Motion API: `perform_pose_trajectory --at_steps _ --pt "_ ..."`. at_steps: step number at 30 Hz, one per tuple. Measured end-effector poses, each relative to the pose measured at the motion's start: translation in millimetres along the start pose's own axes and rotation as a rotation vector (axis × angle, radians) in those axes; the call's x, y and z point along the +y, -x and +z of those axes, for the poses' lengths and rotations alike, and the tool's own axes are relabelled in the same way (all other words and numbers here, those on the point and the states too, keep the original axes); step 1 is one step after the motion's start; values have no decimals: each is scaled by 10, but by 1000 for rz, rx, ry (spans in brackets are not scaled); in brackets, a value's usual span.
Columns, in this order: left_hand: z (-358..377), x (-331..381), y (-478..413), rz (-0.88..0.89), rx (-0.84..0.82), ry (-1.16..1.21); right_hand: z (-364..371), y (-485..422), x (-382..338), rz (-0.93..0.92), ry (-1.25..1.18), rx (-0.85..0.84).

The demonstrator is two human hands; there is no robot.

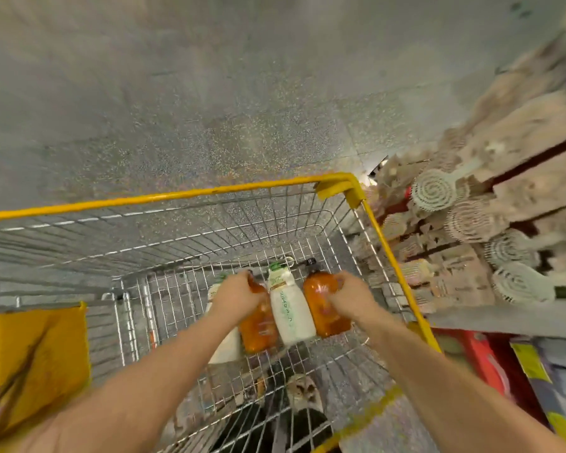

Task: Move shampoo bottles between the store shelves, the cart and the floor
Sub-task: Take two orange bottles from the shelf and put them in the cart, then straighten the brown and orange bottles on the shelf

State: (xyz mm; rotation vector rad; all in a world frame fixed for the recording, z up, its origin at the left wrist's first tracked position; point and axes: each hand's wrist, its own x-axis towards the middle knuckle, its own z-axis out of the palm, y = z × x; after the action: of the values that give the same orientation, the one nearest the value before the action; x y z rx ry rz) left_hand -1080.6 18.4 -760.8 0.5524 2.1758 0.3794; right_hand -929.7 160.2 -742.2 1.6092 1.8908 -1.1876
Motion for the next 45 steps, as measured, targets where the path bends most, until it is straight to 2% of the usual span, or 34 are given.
perform_pose_trajectory --at_steps 4,11,15,20,28,34,37,42,45 --pt "-385 494 384 179 20 -161 -414 586 -115 -75 -56 79" --pt "-759 1387 1283 549 92 -211 -1196 1563 -81 -230 -231 236" --pt "-838 1872 1827 722 108 -242 -1679 2271 205 -308 -371 349" --pt "-718 2520 2747 888 89 -296 -2198 3200 846 -389 -428 509" --pt "277 3184 4751 1263 95 -303 -2564 4886 2550 -460 -513 823" --pt "1160 3576 6117 1496 58 -297 -2673 6118 3819 -426 -603 1024" --pt "1580 3806 6756 1599 0 -277 -2731 6683 4448 -387 -601 1184" --pt "2113 4202 7669 1768 -83 -325 -2895 7441 5251 -314 -626 1337" --pt "2351 4424 8126 1901 -75 -314 -3024 7829 5588 -293 -639 1413"
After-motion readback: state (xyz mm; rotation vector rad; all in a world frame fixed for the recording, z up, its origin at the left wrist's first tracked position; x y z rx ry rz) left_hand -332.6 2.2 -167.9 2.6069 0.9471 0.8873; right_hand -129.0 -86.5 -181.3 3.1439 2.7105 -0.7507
